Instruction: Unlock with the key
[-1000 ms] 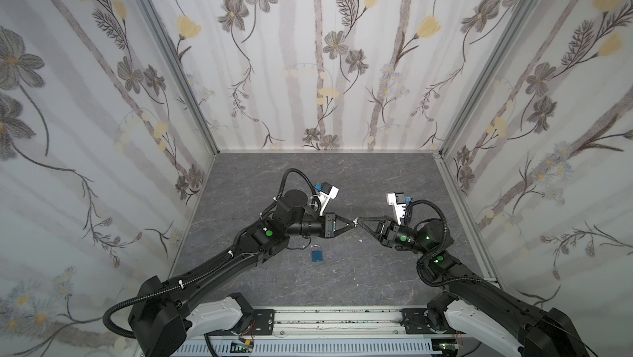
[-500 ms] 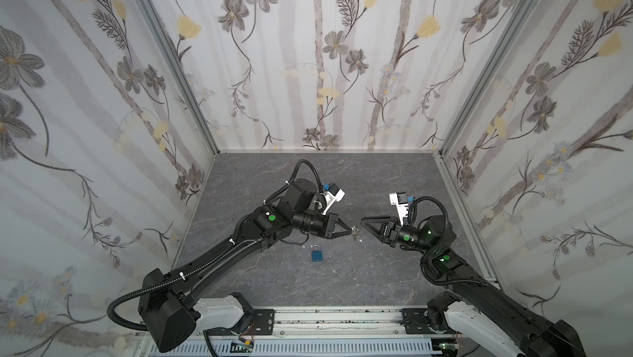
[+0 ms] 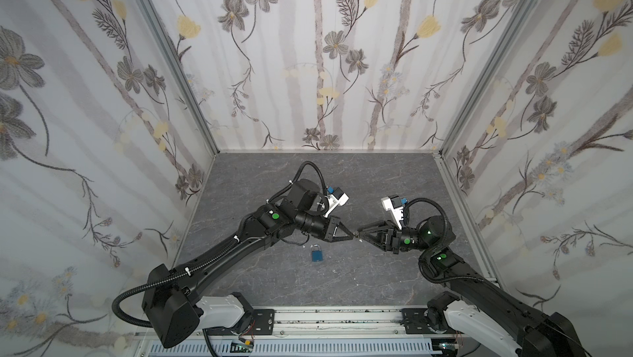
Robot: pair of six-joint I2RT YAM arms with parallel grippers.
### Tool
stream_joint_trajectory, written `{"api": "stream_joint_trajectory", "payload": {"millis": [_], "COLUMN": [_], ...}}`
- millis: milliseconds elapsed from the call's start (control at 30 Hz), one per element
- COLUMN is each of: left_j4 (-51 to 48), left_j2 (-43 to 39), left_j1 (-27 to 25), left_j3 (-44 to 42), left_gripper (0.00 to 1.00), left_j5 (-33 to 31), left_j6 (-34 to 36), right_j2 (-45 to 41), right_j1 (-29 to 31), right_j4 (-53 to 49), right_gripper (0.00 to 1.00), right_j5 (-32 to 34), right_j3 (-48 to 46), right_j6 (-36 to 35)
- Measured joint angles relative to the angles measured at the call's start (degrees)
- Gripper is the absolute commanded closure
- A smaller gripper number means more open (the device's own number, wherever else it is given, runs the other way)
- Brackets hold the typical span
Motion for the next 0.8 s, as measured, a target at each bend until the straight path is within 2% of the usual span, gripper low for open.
{"api": "stream_joint_trajectory", "payload": {"millis": [133, 200, 367, 433, 567, 600, 633, 667, 700, 767, 800], "left_j4": [0.76, 1.14, 1.49, 1.51, 1.51, 1.51, 1.51, 1.51, 1.46, 1.33, 1.42], "left_j2": [0.00, -0.07, -0.26, -0.39, -0.50, -0.55, -0.55, -0.55, -0.57, -0.90, -1.31], "left_j1": [-0.02, 0.00, -0.02, -0.02, 0.00, 0.00, 0.00, 0.02, 0.04, 0.52, 0.87], "left_j3": [-0.13, -0.28, -0.50, -0.55, -0.66, -0.66, -0.66, -0.66, -0.66, -0.96, -1.31], "left_gripper": [1.00, 1.00, 1.00, 1.00, 1.00, 0.95, 0.77, 0.67, 0.60, 0.39, 0.34], "left_j5": [0.33, 0.44, 1.86, 1.95, 2.16, 2.23, 2.25, 2.10, 1.20, -2.01, -3.43], "left_j6": [-0.24, -0.26, -0.42, -0.42, -0.39, -0.39, -0.39, -0.39, -0.35, -0.44, -0.66], "right_j2": [0.57, 0.79, 0.90, 0.85, 0.50, 0.39, 0.37, 0.17, -0.04, -0.52, -0.72], "right_j1": [0.46, 0.83, 1.27, 1.27, 1.38, 1.38, 1.38, 1.38, 1.38, 1.38, 1.29], "right_j4": [-0.44, -0.52, -1.42, -1.73, -1.86, -1.88, -1.92, -2.32, -3.02, -4.96, -5.88], "right_gripper": [0.65, 0.76, 0.91, 1.00, 1.00, 1.00, 1.00, 1.00, 1.00, 1.00, 1.00], "right_j5": [-0.20, -0.20, -0.07, -0.04, -0.48, -0.61, -0.61, -0.48, -0.15, 0.28, 0.74], "right_j3": [0.00, 0.00, 0.00, 0.00, 0.00, 0.00, 0.00, 0.04, 0.13, 0.48, 0.59], "right_j6": [-0.61, -1.01, -1.46, -1.46, -2.08, -2.21, -2.49, -2.82, -3.54, -4.83, -5.51]}}
